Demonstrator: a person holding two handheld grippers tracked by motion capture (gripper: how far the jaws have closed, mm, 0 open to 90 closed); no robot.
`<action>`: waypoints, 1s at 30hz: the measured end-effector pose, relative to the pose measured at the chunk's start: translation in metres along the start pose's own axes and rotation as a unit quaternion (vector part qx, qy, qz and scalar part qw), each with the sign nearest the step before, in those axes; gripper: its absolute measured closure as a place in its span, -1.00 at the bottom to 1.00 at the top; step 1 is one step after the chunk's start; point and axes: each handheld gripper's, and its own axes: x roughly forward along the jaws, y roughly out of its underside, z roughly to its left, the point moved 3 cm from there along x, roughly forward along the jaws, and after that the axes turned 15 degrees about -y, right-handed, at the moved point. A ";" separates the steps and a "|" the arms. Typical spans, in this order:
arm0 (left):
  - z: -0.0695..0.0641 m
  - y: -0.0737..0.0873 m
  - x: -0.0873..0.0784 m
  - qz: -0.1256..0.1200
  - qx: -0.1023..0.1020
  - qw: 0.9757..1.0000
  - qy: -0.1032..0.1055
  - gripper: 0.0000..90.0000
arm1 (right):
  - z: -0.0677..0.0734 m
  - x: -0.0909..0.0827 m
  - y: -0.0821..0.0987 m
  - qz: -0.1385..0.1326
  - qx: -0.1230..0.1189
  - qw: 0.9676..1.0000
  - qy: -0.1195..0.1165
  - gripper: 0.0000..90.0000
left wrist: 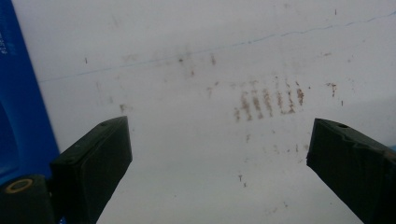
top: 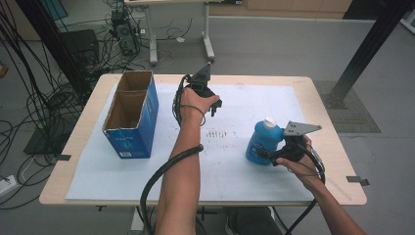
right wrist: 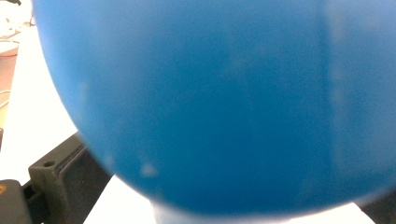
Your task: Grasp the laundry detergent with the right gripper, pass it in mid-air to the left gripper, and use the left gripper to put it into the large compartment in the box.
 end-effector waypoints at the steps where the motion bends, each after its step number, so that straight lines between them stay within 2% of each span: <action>1: 0.000 0.000 0.000 0.000 0.000 1.000 0.000 -0.84 | 0.000 0.000 0.000 0.000 0.000 1.000 0.000 -0.99; 30: 0.001 -0.001 -0.001 0.000 0.001 1.000 0.003 -0.85 | 0.000 -0.001 0.000 0.004 -0.002 1.000 0.003 -0.99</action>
